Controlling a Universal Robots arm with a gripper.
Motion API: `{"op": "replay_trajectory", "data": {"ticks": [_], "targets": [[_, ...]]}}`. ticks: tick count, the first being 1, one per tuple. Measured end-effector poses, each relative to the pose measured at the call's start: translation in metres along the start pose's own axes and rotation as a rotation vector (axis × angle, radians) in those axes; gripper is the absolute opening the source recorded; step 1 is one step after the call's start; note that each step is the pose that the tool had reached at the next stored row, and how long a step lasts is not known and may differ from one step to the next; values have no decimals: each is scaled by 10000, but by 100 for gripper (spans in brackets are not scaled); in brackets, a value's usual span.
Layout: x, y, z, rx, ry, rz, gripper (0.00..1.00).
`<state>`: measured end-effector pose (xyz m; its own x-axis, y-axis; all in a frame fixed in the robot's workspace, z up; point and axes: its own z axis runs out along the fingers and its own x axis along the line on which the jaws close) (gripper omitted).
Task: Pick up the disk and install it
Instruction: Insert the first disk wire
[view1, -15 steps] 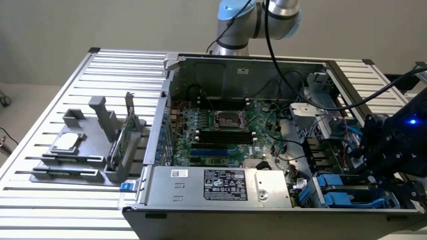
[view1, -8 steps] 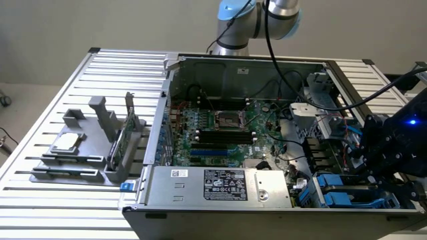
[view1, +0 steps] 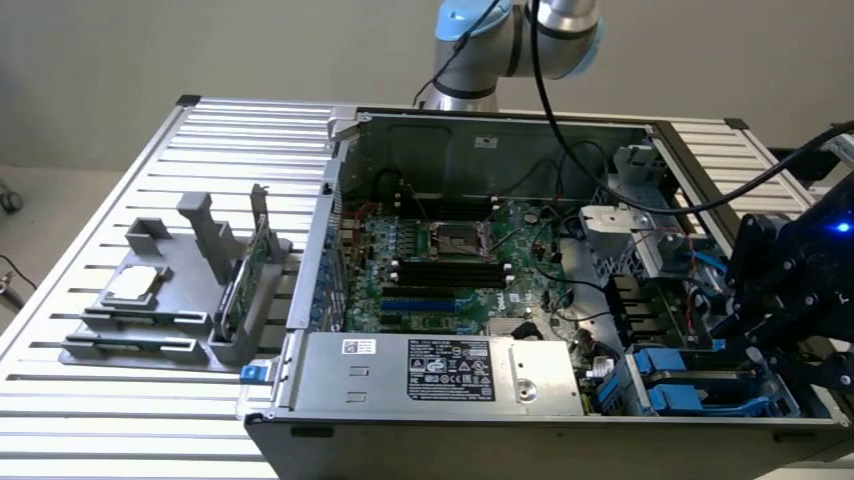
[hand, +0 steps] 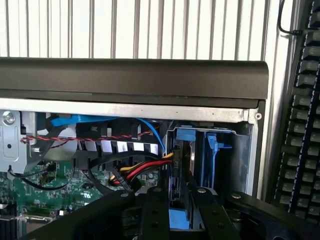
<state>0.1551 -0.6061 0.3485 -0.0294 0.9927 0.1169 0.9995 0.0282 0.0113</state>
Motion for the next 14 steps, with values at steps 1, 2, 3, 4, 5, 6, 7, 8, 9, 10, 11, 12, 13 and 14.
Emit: {"op": "replay_trajectory", "data": {"ticks": [1, 2, 3, 4, 5, 6, 7, 8, 9, 10, 11, 12, 13, 14], "targets": [[3, -4, -26, 0, 1, 1, 25], [6, -8, -53, 0, 2, 1, 25], [10, -11, -80, 0, 2, 0, 25], [13, -17, -106, 0, 3, 1, 25], [16, -25, -126, 0, 3, 0, 25], [17, -37, -137, 0, 5, 0, 25], [18, -53, -141, -1, 9, 0, 25], [19, -73, -141, 0, 11, 0, 25], [20, -93, -141, -1, 14, 0, 25], [22, -113, -143, 0, 12, 0, 25], [25, -132, -142, -1, 13, 0, 25], [29, -149, -142, 0, 14, 0, 25], [33, -170, -142, 0, 14, 0, 25], [37, -191, -141, 0, 15, 0, 25]]}}
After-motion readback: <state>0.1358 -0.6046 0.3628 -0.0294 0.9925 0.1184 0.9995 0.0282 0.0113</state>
